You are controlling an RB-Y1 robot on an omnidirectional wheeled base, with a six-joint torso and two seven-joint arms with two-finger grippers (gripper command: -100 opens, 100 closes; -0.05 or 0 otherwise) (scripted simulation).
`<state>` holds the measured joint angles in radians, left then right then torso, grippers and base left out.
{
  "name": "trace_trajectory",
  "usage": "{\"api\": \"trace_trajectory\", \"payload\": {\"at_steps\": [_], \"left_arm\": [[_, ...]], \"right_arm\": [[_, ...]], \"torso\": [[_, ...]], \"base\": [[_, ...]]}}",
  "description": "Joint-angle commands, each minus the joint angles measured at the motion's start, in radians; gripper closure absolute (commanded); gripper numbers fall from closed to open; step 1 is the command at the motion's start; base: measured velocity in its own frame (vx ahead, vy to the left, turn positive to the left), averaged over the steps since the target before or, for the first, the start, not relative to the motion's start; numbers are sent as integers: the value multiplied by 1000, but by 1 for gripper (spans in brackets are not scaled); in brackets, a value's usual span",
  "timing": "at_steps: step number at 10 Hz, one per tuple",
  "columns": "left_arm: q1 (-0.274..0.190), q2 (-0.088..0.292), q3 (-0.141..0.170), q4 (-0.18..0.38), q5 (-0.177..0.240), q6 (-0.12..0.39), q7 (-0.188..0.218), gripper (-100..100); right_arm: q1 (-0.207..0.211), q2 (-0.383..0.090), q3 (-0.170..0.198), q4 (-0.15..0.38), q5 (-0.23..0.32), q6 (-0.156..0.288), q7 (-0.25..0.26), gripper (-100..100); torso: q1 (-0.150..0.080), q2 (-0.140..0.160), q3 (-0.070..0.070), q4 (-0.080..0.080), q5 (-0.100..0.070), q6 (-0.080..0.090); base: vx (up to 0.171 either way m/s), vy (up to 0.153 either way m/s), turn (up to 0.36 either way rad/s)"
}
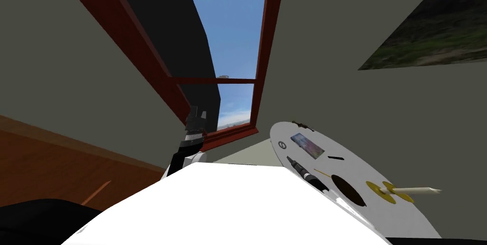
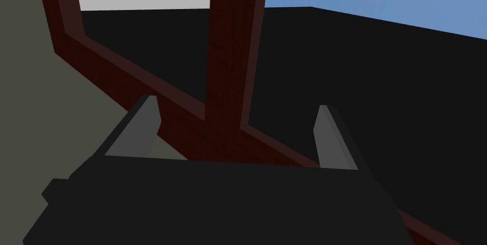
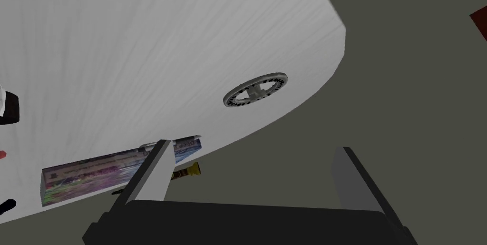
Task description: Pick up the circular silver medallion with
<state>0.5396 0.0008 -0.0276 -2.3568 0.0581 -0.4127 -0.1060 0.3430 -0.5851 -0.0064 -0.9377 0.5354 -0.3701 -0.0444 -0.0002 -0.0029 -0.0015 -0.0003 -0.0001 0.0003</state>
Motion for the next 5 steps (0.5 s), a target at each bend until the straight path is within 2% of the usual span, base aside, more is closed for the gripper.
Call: {"api": "trace_trajectory", "payload": {"at_steps": [1,2,3,4,5], "left_arm": [[0,0,0,0,0,0,0,0],[0,0,0,0,0,0,0,0],[0,0,0,0,0,0,0,0],[0,0,0,0,0,0,0,0],[0,0,0,0,0,0,0,0]], "right_arm": [[12,-39,26,50,32,6,-23,-100],[12,-39,26,68,32,6,-23,-100],[16,-54,41,106,54,3,-28,-100],[16,-54,41,89,54,3,-28,-100],[16,-54,41,107,54,3,-28,-100]], "torso": [[0,0,0,0,0,0],[0,-1,0,0,0,0],[-1,0,0,0,0,1],[0,-1,0,0,0,0],[-1,0,0,0,0,1]], "base": [[52,7,446],[38,-3,232],[44,6,432],[37,-10,150],[14,-7,-67]]}}
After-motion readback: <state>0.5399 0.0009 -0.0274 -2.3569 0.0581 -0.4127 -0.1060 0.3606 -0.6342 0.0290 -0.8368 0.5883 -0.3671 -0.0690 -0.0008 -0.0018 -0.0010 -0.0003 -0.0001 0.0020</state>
